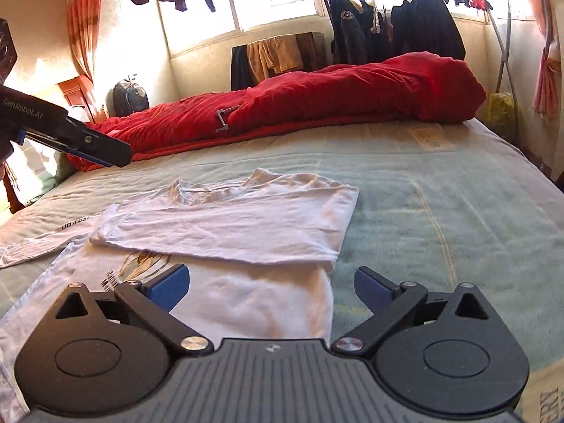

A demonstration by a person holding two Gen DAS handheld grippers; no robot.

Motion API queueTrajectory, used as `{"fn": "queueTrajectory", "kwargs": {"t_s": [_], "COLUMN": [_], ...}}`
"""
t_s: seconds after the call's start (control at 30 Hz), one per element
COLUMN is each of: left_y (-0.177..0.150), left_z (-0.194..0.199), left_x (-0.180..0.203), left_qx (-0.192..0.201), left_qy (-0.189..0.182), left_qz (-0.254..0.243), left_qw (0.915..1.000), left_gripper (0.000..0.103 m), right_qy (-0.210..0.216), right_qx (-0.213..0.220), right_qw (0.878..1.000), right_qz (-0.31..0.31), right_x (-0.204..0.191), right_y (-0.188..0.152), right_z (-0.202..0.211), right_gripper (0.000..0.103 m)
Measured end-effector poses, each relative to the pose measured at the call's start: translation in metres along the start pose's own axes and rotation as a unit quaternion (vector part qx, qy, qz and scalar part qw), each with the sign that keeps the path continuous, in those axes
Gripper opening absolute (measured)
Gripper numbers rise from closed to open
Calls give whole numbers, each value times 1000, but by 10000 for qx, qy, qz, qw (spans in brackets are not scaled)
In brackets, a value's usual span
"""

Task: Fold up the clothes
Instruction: 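Withdraw the left gripper and move it toward the 'OH,YES!' sleeve cuff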

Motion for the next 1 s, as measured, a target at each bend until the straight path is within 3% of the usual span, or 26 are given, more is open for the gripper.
{"fn": "queueTrajectory", "kwargs": {"t_s": [0.1,0.2,0.3,0.47,0.83,1.0], "left_y": [-30,-62,-95,-149,-244,-250], "left_z": [-1,-12,-21,-22,48,69], "left_x": [-1,-4,-6,-14,5,3], "left_qx": [-61,-45,-150,-337,128,116], "left_qy": [113,308,457,695,873,895], "left_qz": [27,112,207,446,908,1048], "left_qw": [9999,9995,9986,9960,9920,9904], "left_gripper": [67,67,67,67,76,77], "right_qy": [241,339,156,213,87,95], "right_qx": [-116,-480,-657,-758,-834,-842], "right_qw": [9996,9979,9956,9947,9932,9928], "right_qz": [-95,267,656,660,804,845], "right_x": [-20,-41,-50,-46,-50,-51], "right_y": [-33,-55,-64,-66,-68,-69], "right_z": [4,-9,-22,-25,-28,-27], "right_gripper": [103,103,103,103,103,103]}}
Point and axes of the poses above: each gripper's, at about its wrist camera, not at the fingertips, and z roughly against the way its jaws point, x to its right, y to its top, the point moved 3 cm from there along -z, roughly the way its jaws point, and after that the axes turned 1 degree about y, right-handed, at the moved point
